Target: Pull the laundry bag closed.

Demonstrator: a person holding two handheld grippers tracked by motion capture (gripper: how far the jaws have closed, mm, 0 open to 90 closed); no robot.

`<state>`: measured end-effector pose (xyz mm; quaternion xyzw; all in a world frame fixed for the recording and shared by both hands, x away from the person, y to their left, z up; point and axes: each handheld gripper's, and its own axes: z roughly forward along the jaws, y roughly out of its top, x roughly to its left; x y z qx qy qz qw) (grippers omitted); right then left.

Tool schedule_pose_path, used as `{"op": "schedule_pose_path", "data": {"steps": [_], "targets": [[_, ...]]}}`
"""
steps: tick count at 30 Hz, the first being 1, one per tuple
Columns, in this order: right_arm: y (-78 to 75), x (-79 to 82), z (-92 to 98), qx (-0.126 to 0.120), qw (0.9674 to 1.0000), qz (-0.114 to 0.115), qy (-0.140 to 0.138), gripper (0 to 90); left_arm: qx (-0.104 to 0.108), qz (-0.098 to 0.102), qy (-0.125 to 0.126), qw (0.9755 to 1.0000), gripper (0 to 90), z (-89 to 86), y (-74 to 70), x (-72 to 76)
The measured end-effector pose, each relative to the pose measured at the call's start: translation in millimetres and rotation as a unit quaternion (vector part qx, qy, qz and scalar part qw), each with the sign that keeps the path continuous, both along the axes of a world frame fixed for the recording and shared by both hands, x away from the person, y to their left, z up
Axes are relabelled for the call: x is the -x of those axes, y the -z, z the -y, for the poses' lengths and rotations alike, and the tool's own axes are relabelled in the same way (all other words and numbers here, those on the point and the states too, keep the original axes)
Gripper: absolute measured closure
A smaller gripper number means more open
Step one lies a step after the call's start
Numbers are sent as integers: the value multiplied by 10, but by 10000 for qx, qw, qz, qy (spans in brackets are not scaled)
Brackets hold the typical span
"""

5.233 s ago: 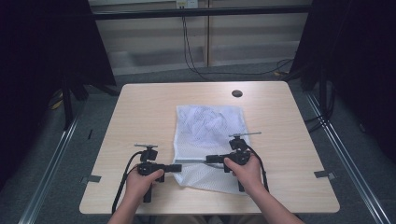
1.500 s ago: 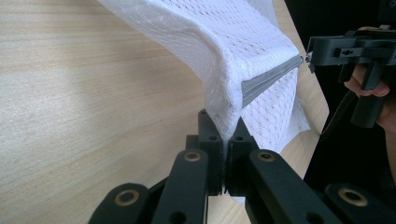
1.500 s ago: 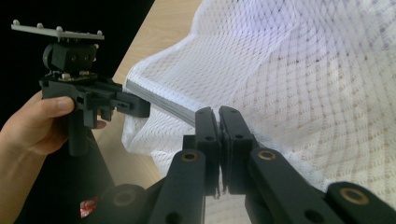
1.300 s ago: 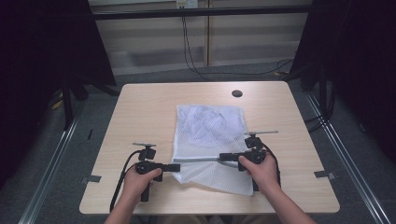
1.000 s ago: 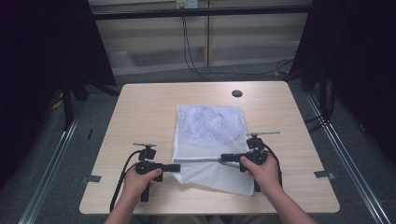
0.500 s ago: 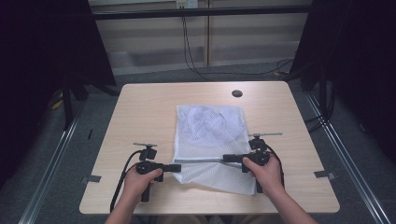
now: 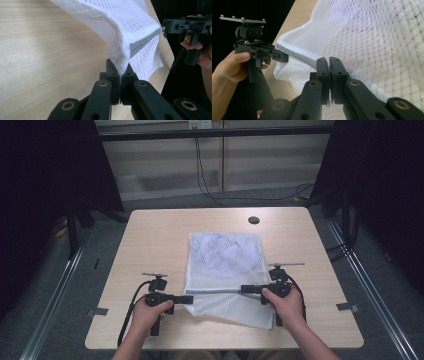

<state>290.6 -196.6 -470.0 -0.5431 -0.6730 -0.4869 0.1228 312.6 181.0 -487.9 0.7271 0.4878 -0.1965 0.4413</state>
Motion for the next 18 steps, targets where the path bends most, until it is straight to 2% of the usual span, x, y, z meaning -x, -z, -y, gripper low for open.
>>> {"op": "schedule_pose_path", "data": {"steps": [1, 2, 18], "targets": [[0, 0, 0, 0, 10000, 0, 0, 871, -39, 79, 97, 9999, 884, -9, 6, -8], [0, 2, 1, 5, 10000, -2, 1, 871, -65, 81, 58, 9999, 884, -1, 8, -4], [19, 6, 55, -37, 10000, -2, 1, 871, -8, 28, 67, 10000, 884, -1, 9, -8]]}}
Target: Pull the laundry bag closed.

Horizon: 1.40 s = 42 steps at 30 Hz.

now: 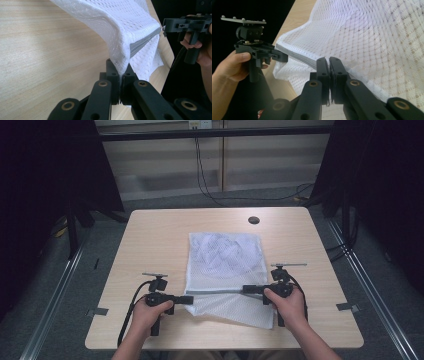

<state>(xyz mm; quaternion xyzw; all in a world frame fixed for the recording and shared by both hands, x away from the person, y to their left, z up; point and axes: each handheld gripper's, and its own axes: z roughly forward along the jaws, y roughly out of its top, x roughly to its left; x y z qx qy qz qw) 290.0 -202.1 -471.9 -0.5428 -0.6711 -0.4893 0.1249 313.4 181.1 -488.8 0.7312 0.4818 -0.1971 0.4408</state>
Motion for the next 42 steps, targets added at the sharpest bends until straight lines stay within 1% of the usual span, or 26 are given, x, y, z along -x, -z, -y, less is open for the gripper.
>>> {"op": "schedule_pose_path", "data": {"steps": [4, 5, 7, 8, 10, 12, 14, 19, 23, 24, 25, 26, 28, 30, 32, 36, 38, 39, 40, 42], "targets": [[-4, 6, 3, -2, 10000, -14, 28, 871, -39, 24, 14, 10000, 884, -1, 7, -6], [-5, 6, 2, -10, 10000, -15, 24, 871, -27, -12, -4, 10000, 883, 2, 3, -3], [-4, 6, 6, -3, 10000, -11, 28, 871, -31, -23, -18, 10000, 884, -1, 3, -3], [-3, 3, 30, 8, 10000, -1, 48, 871, -60, 28, -17, 10000, 884, -10, 6, -7], [-5, 3, 44, -2, 10000, -4, 70, 871, -3, -30, -57, 10000, 884, -10, -4, -1], [-10, 7, 69, -5, 10000, -13, 98, 871, 1, -8, -47, 10000, 884, -11, -2, -5], [-11, 11, 77, -16, 10000, -8, 93, 871, -22, 15, -19, 10000, 883, -12, 3, -10], [-11, 10, 82, -30, 10000, 8, 85, 871, 1, -18, -40, 10000, 884, -10, 2, -8], [-15, 11, 90, -15, 9999, 4, 103, 871, -58, 10, -9, 10000, 884, -18, 8, -15], [-17, 9, 113, -16, 9999, -11, 139, 871, -39, -38, -59, 10000, 883, -20, 3, -13], [-17, 9, 129, -29, 9999, -12, 160, 871, -33, -26, -46, 10000, 883, -28, 1, -13], [-17, 9, 129, -29, 9999, -12, 160, 871, 20, -55, -118, 9999, 883, -22, -8, -6], [-16, 10, 151, -28, 9998, 7, 176, 871, 1, -20, -67, 10000, 883, -30, -7, -10], [-14, 13, 156, -22, 9998, 6, 175, 871, 5, -54, -110, 9999, 883, -22, -5, -10], [-12, 14, 152, -23, 9999, -1, 165, 871, -15, -24, -77, 10000, 884, -29, 2, -19], [-14, 18, 164, -45, 9998, -19, 171, 871, 7, -57, -99, 9999, 884, -25, 1, -20], [-11, 21, 179, -36, 9998, -16, 192, 871, -13, -19, -87, 10000, 883, -31, 4, -26], [-11, 23, 188, -20, 9998, -12, 210, 871, 0, -32, -82, 10000, 884, -31, 4, -27], [-9, 22, 199, -50, 9998, -17, 212, 871, -22, -7, -82, 10000, 883, -34, 3, -28], [-11, 24, 215, -63, 9997, -27, 227, 871, 3, -28, -77, 10000, 883, -32, 2, -26]]}}
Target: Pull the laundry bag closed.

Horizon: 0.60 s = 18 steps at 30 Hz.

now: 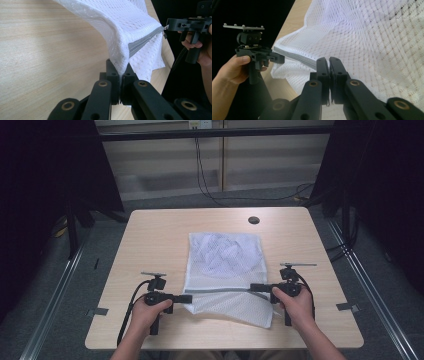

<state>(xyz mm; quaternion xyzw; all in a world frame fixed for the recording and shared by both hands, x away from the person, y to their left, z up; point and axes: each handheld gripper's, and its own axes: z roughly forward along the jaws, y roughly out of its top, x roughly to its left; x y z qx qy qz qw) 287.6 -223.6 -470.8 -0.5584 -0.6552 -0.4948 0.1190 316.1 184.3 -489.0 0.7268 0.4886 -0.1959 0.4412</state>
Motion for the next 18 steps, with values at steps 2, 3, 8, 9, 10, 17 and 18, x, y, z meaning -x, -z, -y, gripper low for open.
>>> {"op": "schedule_pose_path", "data": {"steps": [2, 3, 8, 9, 10, 17, 18], "targets": [[1, 1, 2, 7, 10000, 4, 7, 871, -11, 1, -9, 10000, 883, 1, 1, 1], [1, 1, 0, 12, 10000, 4, 4, 871, -12, -22, -22, 10000, 884, 3, 0, 3], [-1, 3, 3, 1, 10000, 6, -2, 871, -18, 9, 27, 10000, 883, -6, -1, -1], [-1, 3, 3, 1, 10000, 6, -2, 871, -23, 11, 29, 10000, 883, -5, 0, 0], [-2, 4, 3, 5, 10000, 6, -2, 871, -14, -23, 16, 10000, 883, -1, -2, 4], [-7, 9, 5, 20, 10000, 10, 8, 871, -10, -4, -26, 10000, 883, -9, -2, 2], [-6, 8, 12, 0, 10000, 0, 11, 871, -5, -19, 0, 10000, 883, -14, -5, 2]]}}
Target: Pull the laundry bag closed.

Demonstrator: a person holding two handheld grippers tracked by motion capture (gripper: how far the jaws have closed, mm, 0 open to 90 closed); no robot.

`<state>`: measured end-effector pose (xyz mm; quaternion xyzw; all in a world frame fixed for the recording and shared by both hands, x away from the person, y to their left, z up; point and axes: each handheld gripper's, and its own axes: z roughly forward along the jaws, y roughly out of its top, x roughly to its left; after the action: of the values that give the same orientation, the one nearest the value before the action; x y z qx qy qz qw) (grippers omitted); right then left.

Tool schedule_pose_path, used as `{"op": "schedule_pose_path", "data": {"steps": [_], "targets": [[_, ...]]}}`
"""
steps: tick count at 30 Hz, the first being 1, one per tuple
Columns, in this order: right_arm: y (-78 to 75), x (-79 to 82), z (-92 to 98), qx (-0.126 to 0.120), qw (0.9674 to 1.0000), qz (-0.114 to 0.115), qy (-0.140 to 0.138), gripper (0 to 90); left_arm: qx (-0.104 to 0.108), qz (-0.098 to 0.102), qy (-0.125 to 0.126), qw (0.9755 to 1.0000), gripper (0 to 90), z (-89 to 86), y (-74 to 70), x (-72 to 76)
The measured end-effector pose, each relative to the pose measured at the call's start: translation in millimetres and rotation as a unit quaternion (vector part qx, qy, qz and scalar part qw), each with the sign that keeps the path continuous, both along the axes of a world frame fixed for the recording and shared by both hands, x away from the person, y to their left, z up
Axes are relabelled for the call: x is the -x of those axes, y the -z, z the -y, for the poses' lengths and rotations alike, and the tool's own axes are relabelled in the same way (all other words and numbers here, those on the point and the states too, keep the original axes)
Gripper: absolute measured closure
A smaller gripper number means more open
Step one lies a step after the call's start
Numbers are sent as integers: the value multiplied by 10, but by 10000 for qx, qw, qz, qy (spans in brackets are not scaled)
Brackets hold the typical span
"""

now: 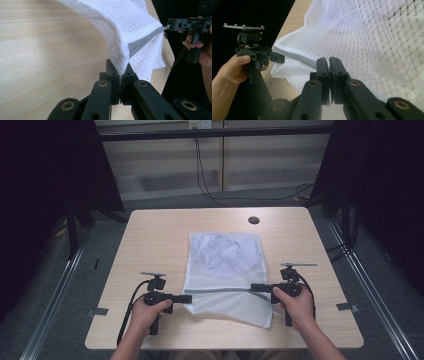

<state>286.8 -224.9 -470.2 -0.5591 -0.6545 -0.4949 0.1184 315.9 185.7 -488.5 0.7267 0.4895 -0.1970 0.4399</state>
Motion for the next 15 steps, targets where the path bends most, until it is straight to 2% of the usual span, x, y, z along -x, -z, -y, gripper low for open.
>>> {"op": "schedule_pose_path", "data": {"steps": [1, 6, 7, 10, 11, 14, 15], "targets": [[1, 0, 8, -12, 10000, -12, -5, 871, -37, 78, 42, 10000, 883, -11, 2, -6], [4, 4, 24, -27, 10000, -16, 26, 871, 0, 3, 5, 10000, 883, -1, -1, 0], [4, 4, 24, -34, 10000, -16, 25, 871, -23, 57, 49, 10000, 883, -10, 1, -6], [2, 6, 27, -24, 10000, -5, 23, 871, -33, 30, 46, 10000, 883, -4, 0, 0], [3, 6, 29, -30, 10000, -5, 19, 871, 18, -37, -43, 10000, 883, 12, -5, 10], [2, 8, 33, -14, 10000, -10, 33, 871, -58, 55, 55, 10000, 883, -10, 1, -3], [1, 8, 41, 2, 10000, -12, 29, 871, -42, 32, 60, 10000, 883, -16, -1, -4]]}}
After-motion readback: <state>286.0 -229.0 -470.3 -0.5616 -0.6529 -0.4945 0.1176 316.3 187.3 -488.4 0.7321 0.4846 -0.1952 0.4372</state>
